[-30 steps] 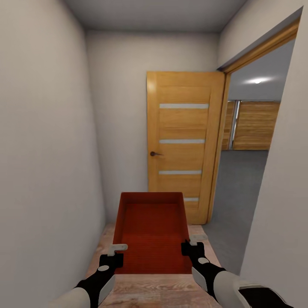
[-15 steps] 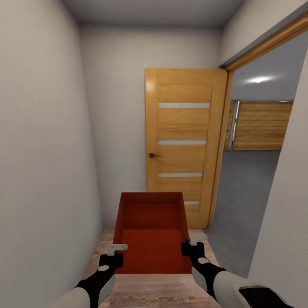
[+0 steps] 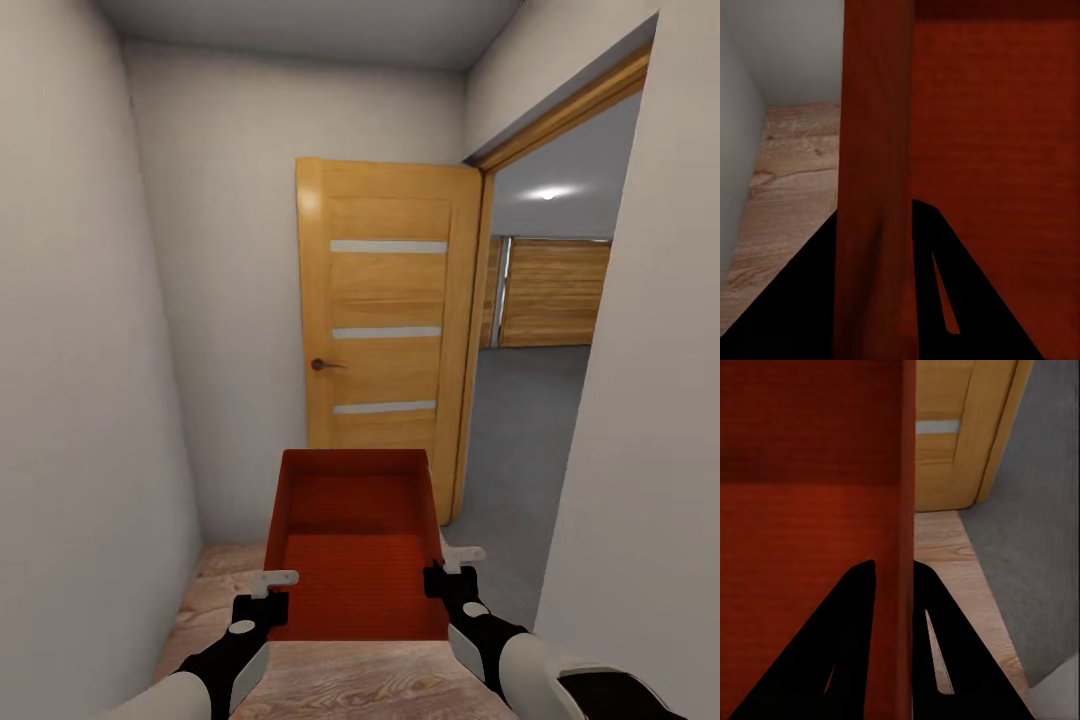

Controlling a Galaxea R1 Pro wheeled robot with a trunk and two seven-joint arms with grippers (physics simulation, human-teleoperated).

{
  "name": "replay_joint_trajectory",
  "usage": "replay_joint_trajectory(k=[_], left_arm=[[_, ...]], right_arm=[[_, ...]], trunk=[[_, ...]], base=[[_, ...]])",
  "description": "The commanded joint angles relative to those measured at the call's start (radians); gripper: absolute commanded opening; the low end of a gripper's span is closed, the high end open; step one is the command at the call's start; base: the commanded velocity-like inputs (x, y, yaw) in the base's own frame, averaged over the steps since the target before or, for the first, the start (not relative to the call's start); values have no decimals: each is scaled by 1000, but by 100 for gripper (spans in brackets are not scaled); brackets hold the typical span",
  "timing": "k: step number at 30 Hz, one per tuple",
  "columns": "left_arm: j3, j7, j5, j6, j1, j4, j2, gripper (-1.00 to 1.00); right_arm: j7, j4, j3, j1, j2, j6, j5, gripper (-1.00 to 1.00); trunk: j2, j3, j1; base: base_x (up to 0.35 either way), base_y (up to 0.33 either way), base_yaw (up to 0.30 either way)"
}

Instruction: Move the two storage containers from the living room to the garage. In the garage, place one container on the floor and stack the other container on top of it (either order is fine).

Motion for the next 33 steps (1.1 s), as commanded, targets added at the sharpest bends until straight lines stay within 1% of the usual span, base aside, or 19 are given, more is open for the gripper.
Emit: replay_joint_trajectory(k=[1,15,33], left_arm=[[57,16,1,-5,-2,-2,14,-100],[57,17,2,-5,-2,-2,13,-100],[57,16,1,-5,-2,-4,13,-100]], right_arm=[[-9,2,-34,-1,-7,-5,-13,-100],[-9,2,-34,-1,-7,-5,-13,-100],[-9,2,-34,-1,-7,-5,-13,-100]], trunk=[[-1,-2,0],[-1,-2,0],[-1,-2,0]], base=[[0,0,-277],[11,6,-277],[208,228,-277]])
